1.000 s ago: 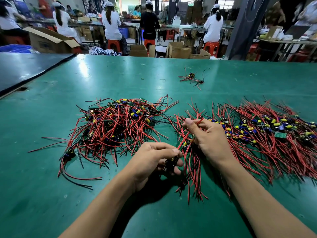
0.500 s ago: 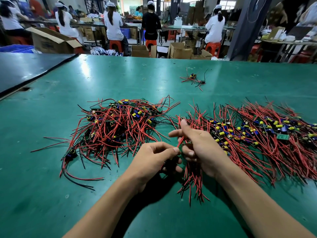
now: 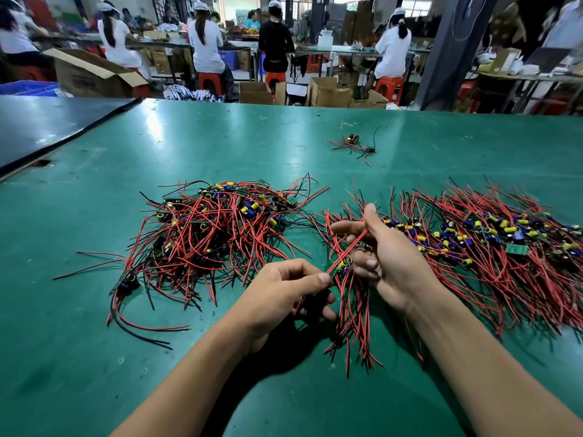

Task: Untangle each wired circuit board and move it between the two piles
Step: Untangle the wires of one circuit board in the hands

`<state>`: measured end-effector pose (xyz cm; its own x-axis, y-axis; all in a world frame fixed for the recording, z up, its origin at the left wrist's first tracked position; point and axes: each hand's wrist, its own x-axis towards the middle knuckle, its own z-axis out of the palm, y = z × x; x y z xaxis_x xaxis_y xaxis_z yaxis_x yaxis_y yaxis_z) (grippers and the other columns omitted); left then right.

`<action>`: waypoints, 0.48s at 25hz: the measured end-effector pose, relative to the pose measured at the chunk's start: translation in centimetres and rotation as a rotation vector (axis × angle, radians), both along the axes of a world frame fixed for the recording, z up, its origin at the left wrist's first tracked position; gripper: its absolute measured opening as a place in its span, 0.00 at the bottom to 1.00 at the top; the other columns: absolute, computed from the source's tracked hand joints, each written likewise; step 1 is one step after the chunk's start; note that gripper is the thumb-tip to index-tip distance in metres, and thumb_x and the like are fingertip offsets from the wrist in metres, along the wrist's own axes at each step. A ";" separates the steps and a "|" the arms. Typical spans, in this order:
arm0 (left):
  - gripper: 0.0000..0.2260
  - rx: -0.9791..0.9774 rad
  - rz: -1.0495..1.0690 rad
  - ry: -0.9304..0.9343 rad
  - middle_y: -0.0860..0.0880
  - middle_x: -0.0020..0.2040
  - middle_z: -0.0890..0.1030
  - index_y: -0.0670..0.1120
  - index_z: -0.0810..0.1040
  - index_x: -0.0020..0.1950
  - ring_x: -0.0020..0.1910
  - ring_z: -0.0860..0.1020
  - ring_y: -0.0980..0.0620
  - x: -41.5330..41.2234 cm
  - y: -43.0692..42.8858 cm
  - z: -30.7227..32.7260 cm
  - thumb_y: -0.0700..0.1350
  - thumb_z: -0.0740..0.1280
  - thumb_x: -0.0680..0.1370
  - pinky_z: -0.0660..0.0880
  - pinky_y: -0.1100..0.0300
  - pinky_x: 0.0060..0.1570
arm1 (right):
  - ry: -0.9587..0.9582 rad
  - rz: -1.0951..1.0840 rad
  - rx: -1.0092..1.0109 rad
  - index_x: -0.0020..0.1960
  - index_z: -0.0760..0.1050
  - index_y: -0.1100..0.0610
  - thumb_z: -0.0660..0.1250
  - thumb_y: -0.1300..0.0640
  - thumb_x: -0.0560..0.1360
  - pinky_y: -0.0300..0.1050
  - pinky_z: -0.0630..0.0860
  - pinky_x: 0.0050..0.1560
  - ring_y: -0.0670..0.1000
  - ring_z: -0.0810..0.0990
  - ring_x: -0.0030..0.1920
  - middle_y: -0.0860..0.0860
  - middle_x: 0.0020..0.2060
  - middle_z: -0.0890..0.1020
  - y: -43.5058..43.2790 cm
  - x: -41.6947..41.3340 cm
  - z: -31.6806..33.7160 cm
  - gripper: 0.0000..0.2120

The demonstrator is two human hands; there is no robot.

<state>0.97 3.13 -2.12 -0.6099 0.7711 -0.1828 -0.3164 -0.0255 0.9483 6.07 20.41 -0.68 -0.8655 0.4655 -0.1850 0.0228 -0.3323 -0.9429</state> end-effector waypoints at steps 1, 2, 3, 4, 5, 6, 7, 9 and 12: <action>0.04 0.001 -0.008 -0.001 0.39 0.36 0.81 0.37 0.76 0.44 0.30 0.80 0.45 -0.1 0.0 0.0 0.37 0.68 0.77 0.77 0.60 0.30 | 0.020 0.018 -0.078 0.43 0.87 0.57 0.54 0.40 0.83 0.34 0.55 0.21 0.42 0.59 0.21 0.47 0.33 0.74 0.2 0.0 0.1 0.30; 0.04 0.003 -0.014 -0.001 0.39 0.36 0.81 0.38 0.76 0.43 0.30 0.80 0.45 -0.1 0.0 0.0 0.37 0.68 0.77 0.77 0.60 0.30 | 0.043 0.053 -0.161 0.43 0.87 0.57 0.53 0.41 0.84 0.35 0.54 0.24 0.42 0.59 0.21 0.47 0.33 0.75 0.3 0.1 0.3 0.30; 0.04 0.004 -0.020 -0.002 0.39 0.37 0.81 0.38 0.76 0.43 0.30 0.80 0.45 -0.2 -0.1 0.0 0.37 0.68 0.77 0.76 0.60 0.30 | 0.067 0.097 -0.238 0.45 0.87 0.57 0.52 0.42 0.84 0.37 0.53 0.28 0.43 0.59 0.22 0.47 0.33 0.75 0.5 0.2 0.5 0.30; 0.04 0.006 -0.026 -0.004 0.39 0.37 0.81 0.39 0.77 0.42 0.30 0.80 0.45 -0.2 -0.1 -0.1 0.38 0.69 0.76 0.76 0.60 0.30 | 0.092 0.142 -0.302 0.46 0.87 0.57 0.51 0.43 0.84 0.40 0.51 0.33 0.43 0.60 0.22 0.47 0.34 0.75 0.6 0.3 0.5 0.30; 0.04 0.008 -0.030 -0.005 0.39 0.37 0.81 0.39 0.77 0.42 0.30 0.80 0.45 -0.3 -0.2 -0.1 0.38 0.69 0.76 0.77 0.60 0.30 | 0.115 0.185 -0.353 0.47 0.87 0.57 0.51 0.44 0.84 0.43 0.50 0.36 0.44 0.60 0.23 0.47 0.34 0.75 0.8 0.4 0.6 0.29; 0.04 0.009 -0.033 -0.005 0.39 0.37 0.81 0.39 0.77 0.43 0.30 0.80 0.45 -0.3 -0.2 -0.2 0.38 0.69 0.76 0.77 0.59 0.31 | 0.134 0.219 -0.392 0.48 0.87 0.57 0.52 0.46 0.84 0.43 0.50 0.37 0.44 0.60 0.24 0.47 0.34 0.75 0.8 0.4 0.6 0.27; 0.04 0.009 -0.035 -0.005 0.39 0.37 0.82 0.39 0.77 0.43 0.30 0.80 0.45 -0.4 -0.3 -0.2 0.39 0.69 0.75 0.77 0.59 0.31 | 0.144 0.239 -0.421 0.48 0.87 0.57 0.53 0.47 0.83 0.42 0.50 0.37 0.44 0.61 0.24 0.47 0.34 0.75 0.9 0.5 0.7 0.26; 0.04 0.009 -0.036 -0.012 0.39 0.37 0.82 0.39 0.78 0.44 0.29 0.80 0.45 -0.4 -0.2 -0.1 0.39 0.70 0.74 0.77 0.60 0.31 | 0.144 0.243 -0.443 0.47 0.87 0.58 0.54 0.47 0.82 0.41 0.51 0.35 0.43 0.62 0.24 0.47 0.34 0.75 1.0 0.5 0.6 0.25; 0.04 0.013 -0.003 -0.048 0.39 0.37 0.82 0.39 0.79 0.44 0.29 0.80 0.45 -0.4 0.0 -0.1 0.40 0.70 0.75 0.77 0.60 0.30 | 0.113 0.217 -0.378 0.52 0.86 0.56 0.54 0.41 0.82 0.38 0.52 0.32 0.43 0.62 0.23 0.47 0.36 0.76 0.8 0.3 0.6 0.26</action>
